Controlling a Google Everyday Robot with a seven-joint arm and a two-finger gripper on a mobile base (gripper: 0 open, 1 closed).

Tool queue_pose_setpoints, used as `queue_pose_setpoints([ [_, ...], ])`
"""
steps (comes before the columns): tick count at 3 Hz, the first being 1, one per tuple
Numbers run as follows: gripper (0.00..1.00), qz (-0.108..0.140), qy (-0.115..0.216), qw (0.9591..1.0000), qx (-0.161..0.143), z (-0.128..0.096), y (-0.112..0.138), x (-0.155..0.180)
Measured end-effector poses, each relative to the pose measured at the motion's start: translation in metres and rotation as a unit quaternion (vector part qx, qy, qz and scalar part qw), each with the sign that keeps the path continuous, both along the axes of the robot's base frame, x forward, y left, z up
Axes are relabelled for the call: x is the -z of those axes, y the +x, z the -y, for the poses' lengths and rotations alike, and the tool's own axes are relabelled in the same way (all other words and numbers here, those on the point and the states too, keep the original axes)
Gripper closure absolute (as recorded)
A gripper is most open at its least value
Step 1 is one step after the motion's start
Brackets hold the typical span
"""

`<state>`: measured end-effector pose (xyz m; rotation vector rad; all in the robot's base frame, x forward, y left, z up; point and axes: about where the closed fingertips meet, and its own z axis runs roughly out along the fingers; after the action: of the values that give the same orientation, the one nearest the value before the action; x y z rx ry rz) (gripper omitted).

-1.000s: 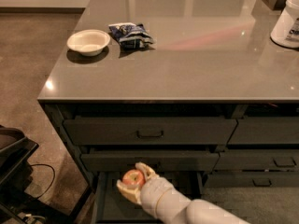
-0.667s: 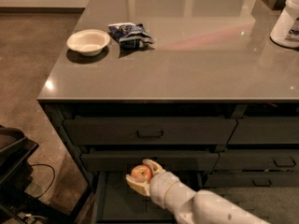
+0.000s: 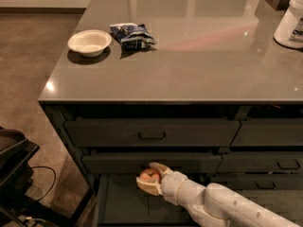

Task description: Place apple into bottom drawer

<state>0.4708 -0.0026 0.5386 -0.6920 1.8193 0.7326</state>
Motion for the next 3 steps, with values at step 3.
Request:
queue_pose_setpoints([
  [3,1.00,-0.037,0.034,0.9985,0.022,0.015,-0.003,0.043],
])
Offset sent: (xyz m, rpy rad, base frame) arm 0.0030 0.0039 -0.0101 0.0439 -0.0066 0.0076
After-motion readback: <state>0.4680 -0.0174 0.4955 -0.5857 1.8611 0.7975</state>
